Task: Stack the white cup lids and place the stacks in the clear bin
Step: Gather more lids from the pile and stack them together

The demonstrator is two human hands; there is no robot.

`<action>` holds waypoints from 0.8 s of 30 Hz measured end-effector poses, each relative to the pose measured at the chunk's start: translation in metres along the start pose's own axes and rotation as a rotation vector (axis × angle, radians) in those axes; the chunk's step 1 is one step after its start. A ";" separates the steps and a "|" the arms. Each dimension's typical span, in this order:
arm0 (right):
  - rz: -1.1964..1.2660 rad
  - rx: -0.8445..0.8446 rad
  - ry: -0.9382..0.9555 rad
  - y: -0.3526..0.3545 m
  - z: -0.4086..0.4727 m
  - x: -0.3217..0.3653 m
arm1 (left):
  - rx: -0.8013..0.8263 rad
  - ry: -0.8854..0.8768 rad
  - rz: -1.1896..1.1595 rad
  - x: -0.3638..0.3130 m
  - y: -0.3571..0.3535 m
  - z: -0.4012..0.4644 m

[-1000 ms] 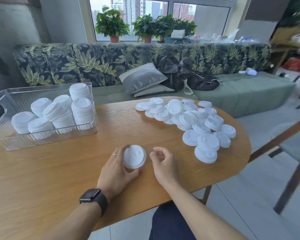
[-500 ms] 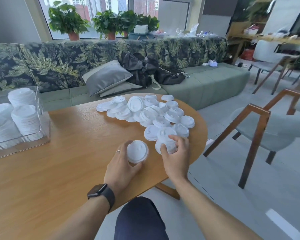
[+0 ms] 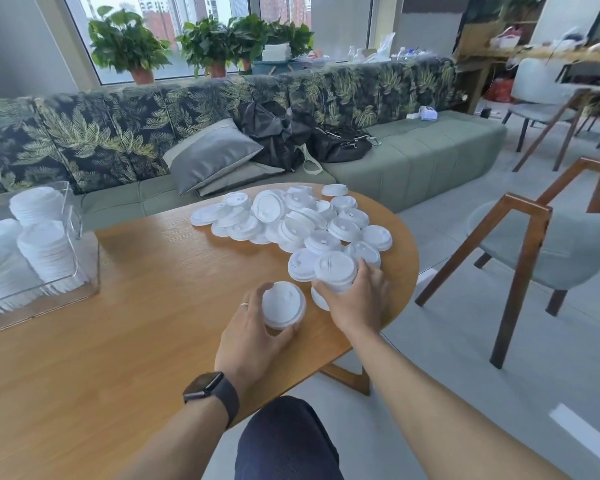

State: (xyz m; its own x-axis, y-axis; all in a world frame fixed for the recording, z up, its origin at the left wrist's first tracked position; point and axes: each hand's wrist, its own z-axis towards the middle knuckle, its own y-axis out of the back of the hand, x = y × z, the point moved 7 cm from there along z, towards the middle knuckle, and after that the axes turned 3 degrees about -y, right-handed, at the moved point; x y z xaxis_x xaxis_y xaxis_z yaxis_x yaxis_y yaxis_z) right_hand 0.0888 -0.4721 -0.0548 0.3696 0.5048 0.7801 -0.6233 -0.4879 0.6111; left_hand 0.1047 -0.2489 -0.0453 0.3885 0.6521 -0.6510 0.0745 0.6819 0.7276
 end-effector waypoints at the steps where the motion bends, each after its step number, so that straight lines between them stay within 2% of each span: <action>1: -0.003 -0.005 -0.003 -0.001 0.001 0.000 | -0.008 -0.004 -0.005 0.001 0.000 0.000; 7: 0.129 -0.068 0.014 0.005 -0.007 0.003 | -0.034 -0.004 -0.042 0.005 0.001 0.000; 10: 0.302 -0.093 0.038 0.011 -0.016 0.011 | -0.079 0.003 -0.085 0.009 0.004 0.002; 13: 0.434 -0.040 0.072 0.007 -0.029 0.026 | -0.122 0.016 -0.094 0.019 0.017 0.002; 17: 0.493 0.047 0.127 -0.010 -0.049 0.054 | -0.184 0.051 -0.074 0.049 0.050 -0.001; 24: 0.506 0.369 0.074 -0.070 -0.097 0.098 | -0.252 0.121 -0.019 0.106 0.111 -0.023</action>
State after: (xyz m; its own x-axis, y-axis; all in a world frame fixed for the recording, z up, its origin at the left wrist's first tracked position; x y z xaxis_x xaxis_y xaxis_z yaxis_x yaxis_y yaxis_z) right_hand 0.1015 -0.3197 -0.0341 0.0346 0.1887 0.9814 -0.4246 -0.8862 0.1853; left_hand 0.1326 -0.0963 -0.0385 0.2754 0.6628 -0.6963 -0.1558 0.7455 0.6480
